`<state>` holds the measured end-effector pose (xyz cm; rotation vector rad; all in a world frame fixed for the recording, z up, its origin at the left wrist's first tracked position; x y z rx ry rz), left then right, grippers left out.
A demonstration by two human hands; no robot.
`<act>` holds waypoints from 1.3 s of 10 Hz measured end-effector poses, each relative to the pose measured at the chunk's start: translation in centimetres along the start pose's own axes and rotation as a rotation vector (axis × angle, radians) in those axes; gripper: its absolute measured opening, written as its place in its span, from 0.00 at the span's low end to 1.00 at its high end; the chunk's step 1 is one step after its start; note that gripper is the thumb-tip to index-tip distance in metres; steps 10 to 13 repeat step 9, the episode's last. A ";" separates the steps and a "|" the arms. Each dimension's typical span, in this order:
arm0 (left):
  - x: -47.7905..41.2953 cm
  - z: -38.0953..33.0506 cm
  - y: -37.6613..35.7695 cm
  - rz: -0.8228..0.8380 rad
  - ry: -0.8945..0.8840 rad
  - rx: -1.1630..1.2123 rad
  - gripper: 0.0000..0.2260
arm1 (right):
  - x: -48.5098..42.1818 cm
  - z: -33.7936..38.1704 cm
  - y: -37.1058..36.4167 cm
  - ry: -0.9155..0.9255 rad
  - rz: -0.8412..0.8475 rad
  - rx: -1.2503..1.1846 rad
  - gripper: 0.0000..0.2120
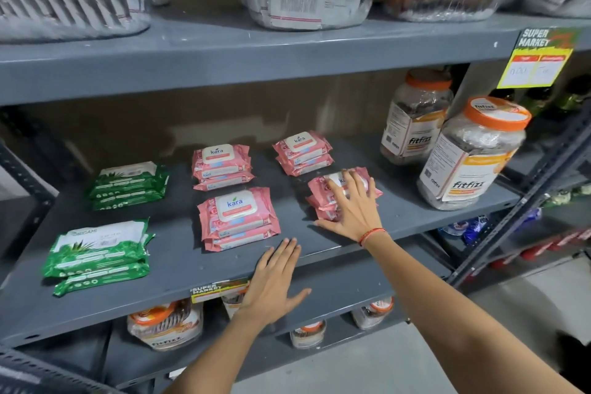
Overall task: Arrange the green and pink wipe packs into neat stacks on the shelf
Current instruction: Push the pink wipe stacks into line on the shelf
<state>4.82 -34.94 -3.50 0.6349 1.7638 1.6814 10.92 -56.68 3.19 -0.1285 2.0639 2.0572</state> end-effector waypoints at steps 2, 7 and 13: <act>-0.1 -0.1 0.0 -0.042 -0.007 0.020 0.36 | 0.0 -0.9 -0.4 0.039 -0.002 -0.016 0.44; 0.0 0.2 0.3 -0.017 -0.026 0.017 0.37 | 0.0 -0.5 -0.1 0.014 0.035 0.014 0.45; -0.3 0.5 1.1 0.053 -0.051 0.063 0.39 | 1.5 0.9 0.4 -0.050 -0.013 -0.033 0.39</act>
Point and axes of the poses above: each hand's wrist, its own x-axis away from the middle knuckle, its own y-axis out of the back of the hand, z = x × y, the point moved 2 cm from there along -x, towards the middle knuckle, and after that the axes turned 6 degrees about -y, right-handed, at the moved point
